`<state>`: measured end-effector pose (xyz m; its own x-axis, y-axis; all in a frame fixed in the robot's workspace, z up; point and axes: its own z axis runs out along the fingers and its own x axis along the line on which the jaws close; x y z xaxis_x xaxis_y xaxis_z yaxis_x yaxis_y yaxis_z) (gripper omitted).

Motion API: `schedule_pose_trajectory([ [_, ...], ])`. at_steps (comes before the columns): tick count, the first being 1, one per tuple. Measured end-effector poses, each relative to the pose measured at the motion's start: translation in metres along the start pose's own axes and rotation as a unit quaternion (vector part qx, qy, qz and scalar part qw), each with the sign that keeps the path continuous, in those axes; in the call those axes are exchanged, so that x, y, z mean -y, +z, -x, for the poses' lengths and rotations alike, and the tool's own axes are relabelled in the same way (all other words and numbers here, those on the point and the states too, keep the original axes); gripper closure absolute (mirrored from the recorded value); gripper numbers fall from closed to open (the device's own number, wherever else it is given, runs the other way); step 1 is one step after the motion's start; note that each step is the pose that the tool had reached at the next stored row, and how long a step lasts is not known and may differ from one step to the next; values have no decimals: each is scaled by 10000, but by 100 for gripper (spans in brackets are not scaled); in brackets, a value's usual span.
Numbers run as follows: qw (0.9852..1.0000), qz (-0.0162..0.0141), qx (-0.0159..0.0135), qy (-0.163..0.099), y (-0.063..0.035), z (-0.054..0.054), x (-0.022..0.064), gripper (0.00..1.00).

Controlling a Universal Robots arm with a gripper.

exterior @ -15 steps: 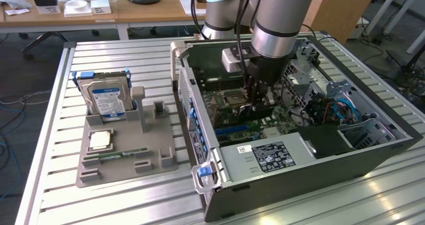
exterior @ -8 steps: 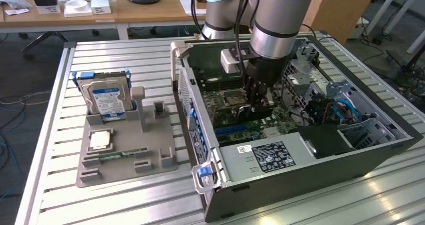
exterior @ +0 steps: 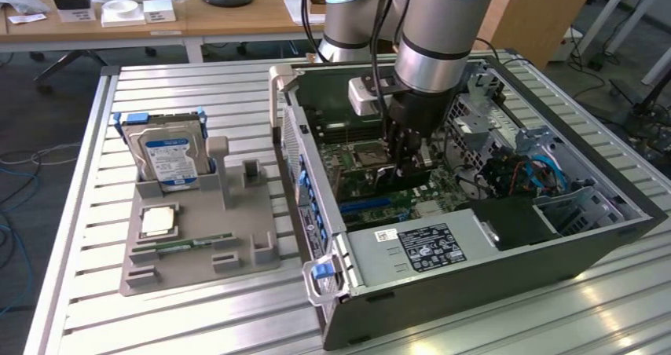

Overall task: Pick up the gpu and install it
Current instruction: 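Insert the gpu into the slot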

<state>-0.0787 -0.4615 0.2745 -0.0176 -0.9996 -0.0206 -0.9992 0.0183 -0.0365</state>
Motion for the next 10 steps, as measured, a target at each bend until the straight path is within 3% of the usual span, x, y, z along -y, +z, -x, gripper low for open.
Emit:
schedule_pose_trajectory([
  [10,10000,10,0,1,6,0,0,73],
])
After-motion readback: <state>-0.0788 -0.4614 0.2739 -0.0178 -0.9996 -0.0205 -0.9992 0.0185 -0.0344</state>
